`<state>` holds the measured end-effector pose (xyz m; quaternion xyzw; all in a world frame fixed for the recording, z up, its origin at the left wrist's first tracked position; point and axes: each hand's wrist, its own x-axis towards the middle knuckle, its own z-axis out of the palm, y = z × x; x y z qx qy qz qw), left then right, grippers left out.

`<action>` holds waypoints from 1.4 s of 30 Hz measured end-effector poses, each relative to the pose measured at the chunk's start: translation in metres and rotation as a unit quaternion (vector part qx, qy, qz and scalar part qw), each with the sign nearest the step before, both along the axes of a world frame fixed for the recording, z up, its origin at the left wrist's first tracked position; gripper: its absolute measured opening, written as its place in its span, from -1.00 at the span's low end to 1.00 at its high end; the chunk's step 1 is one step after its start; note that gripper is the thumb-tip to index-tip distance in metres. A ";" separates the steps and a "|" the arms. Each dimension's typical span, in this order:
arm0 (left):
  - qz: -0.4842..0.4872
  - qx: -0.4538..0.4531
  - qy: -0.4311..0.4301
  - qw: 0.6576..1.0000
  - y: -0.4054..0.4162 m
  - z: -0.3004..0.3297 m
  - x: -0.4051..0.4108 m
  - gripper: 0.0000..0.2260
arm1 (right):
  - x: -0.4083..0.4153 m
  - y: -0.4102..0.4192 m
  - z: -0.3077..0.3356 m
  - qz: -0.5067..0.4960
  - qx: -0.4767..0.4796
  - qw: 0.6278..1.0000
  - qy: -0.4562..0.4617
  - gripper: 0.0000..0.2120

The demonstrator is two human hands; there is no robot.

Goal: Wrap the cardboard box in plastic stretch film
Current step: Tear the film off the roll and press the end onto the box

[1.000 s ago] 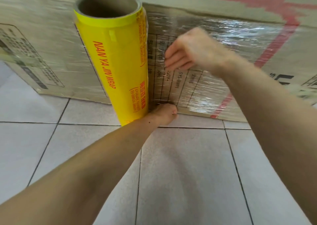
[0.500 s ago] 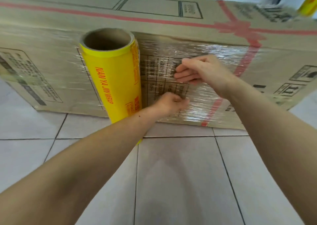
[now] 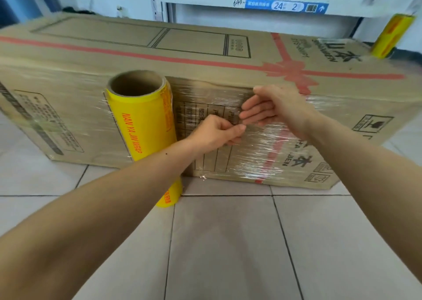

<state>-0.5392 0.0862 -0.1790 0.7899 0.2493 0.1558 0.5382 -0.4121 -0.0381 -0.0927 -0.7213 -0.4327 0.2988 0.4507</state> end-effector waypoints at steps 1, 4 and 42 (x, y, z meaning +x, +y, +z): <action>0.000 0.007 -0.009 1.000 0.002 0.003 -0.004 -0.73 | 0.005 -0.005 -0.002 -0.009 0.005 1.000 0.011 -0.57; 0.075 -0.034 -0.097 0.992 0.009 0.014 -0.011 -0.83 | 0.019 -0.011 -0.009 -0.050 0.039 0.997 0.034 -0.54; 0.267 -0.041 0.186 0.945 -0.010 -0.152 -0.016 -0.84 | 0.023 0.000 -0.177 0.066 -0.206 0.971 -0.099 -0.87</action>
